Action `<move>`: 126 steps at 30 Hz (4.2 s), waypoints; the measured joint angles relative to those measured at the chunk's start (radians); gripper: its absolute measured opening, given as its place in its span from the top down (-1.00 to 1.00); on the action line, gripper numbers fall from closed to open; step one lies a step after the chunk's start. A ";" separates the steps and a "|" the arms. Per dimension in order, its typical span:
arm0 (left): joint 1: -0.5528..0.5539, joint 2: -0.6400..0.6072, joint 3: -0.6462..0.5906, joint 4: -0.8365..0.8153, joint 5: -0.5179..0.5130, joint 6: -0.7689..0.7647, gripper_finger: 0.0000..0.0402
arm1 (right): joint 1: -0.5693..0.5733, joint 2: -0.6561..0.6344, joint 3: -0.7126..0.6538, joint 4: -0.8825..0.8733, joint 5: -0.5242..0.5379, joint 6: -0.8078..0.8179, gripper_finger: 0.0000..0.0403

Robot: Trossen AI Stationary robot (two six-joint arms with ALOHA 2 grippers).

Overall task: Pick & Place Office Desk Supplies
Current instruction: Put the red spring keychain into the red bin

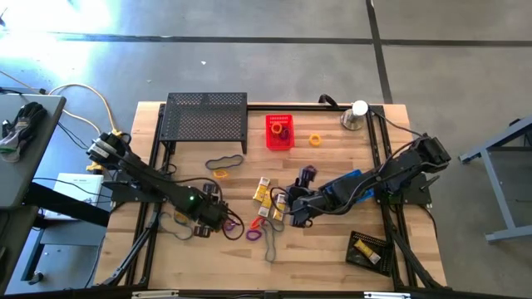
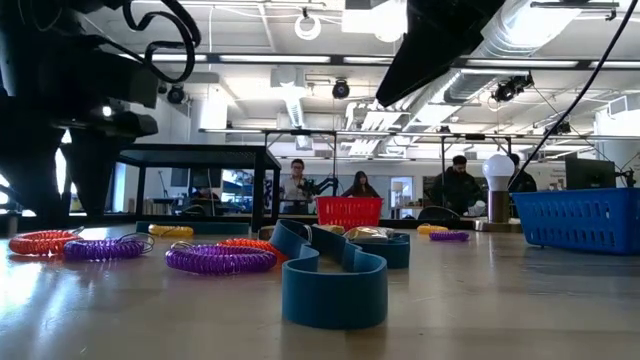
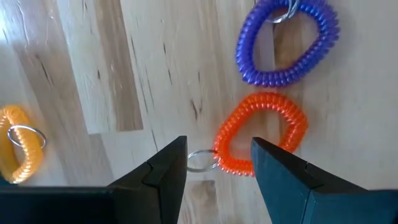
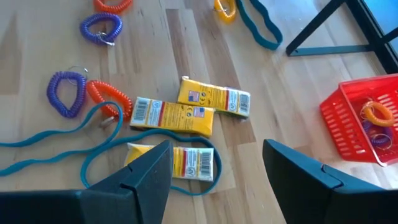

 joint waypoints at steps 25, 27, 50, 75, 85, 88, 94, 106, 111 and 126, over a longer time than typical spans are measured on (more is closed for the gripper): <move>0.073 0.017 -0.113 0.149 0.154 -0.018 0.32 | 0.000 -0.001 0.000 0.031 0.000 -0.002 -0.17; 0.087 0.026 -0.119 0.154 0.175 -0.010 0.43 | 0.000 -0.001 0.000 0.030 0.000 -0.005 -0.17; -0.008 -0.148 0.082 0.024 -0.156 0.099 0.98 | 0.000 -0.001 0.000 0.051 -0.005 -0.020 -0.17; -0.109 -0.020 0.100 0.663 -0.945 0.543 0.97 | -0.040 0.012 0.000 0.398 0.080 0.031 -0.17; -0.109 -0.017 0.101 0.700 -0.973 0.574 0.97 | -0.055 0.098 -0.001 0.513 0.047 -0.056 -0.17; -0.119 -0.017 0.101 0.699 -0.997 0.594 0.97 | -0.043 0.098 -0.001 0.504 0.079 -0.070 -0.17; -0.129 -0.017 0.101 0.698 -1.050 0.607 0.97 | 0.006 0.096 -0.001 0.484 0.068 -0.057 -0.17; -0.087 -0.017 0.101 0.699 -0.968 0.575 0.97 | -0.036 0.095 0.000 0.597 0.045 -0.072 -0.17; -0.085 -0.017 0.101 0.699 -0.964 0.575 0.97 | -0.068 0.095 0.000 0.596 -0.032 -0.048 -0.15; -0.085 -0.018 0.101 0.696 -0.944 0.572 0.97 | -0.104 0.096 0.000 0.593 -0.084 -0.044 0.83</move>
